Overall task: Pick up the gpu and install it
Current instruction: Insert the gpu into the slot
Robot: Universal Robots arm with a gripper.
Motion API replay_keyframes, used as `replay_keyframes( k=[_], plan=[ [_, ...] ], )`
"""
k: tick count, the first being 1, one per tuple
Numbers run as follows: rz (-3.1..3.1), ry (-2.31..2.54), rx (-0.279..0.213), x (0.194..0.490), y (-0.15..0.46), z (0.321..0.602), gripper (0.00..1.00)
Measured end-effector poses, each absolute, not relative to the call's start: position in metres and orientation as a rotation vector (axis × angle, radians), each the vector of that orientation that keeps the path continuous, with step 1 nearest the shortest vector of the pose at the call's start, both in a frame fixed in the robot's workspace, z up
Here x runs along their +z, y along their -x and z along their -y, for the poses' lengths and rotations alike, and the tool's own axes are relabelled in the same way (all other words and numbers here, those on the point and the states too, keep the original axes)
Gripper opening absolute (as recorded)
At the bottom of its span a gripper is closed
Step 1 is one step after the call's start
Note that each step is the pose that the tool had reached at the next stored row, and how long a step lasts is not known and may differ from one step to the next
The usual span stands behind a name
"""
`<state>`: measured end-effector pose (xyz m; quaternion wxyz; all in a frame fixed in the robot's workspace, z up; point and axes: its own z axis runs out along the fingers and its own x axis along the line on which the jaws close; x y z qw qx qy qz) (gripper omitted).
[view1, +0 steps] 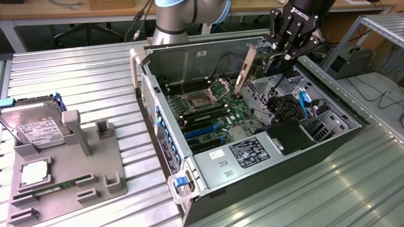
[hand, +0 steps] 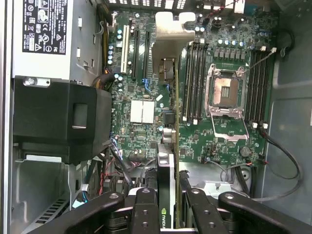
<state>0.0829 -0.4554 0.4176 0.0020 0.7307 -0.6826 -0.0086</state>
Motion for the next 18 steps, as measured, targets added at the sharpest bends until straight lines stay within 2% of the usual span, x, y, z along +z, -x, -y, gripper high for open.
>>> replay_keyframes(
  k=[18],
  plan=[
    [2.166, -2.273, -0.023, 0.418, -0.054, 0.453, 0.27]
  ],
)
